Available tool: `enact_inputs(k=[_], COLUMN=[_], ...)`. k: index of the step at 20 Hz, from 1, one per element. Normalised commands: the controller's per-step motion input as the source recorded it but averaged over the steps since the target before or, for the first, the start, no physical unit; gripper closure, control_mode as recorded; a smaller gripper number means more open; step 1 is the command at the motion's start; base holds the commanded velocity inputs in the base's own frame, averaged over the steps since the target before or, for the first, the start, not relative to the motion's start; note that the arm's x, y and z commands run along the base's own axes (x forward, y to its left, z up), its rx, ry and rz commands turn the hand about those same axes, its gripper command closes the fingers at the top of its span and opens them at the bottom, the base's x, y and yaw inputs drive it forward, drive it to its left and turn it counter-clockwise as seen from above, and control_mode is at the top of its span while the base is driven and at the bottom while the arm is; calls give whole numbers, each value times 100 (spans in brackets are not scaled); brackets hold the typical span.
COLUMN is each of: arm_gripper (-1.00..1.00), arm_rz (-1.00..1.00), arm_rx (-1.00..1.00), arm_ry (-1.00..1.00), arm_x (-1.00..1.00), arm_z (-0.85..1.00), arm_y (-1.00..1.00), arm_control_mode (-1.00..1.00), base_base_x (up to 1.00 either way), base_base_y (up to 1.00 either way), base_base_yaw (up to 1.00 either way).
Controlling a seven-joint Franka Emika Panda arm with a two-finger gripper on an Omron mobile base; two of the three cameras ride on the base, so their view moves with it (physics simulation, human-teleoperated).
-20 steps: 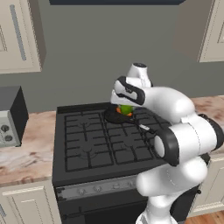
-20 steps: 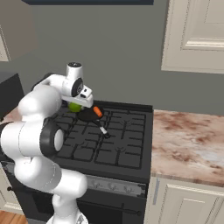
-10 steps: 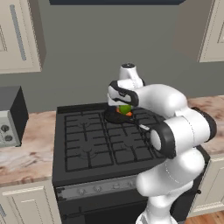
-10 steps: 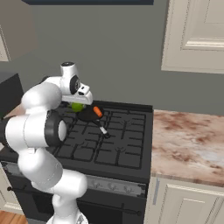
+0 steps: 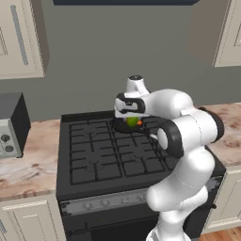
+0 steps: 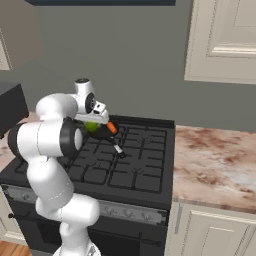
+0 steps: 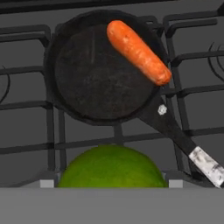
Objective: Put the carrot and lime in the pan. Then turn on the rear center burner and set the heat to medium.
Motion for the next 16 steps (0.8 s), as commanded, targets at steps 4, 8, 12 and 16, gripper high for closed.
enact_inputs(k=[4,8,12,16], arm_gripper=[100,100,100,100], arm_rz=[0,0,0,0], arm_rx=[0,5,3,0], arm_ry=[3,0,2,1], arm_x=[46,30,28,43], arm_z=[-19,0,0,-1], arm_y=[0,0,0,0], arm_control_mode=[-100,-100,-100,-100], base_base_x=[0,0,0,0], base_base_y=[0,0,0,0], base_base_yaw=[0,0,0,0])
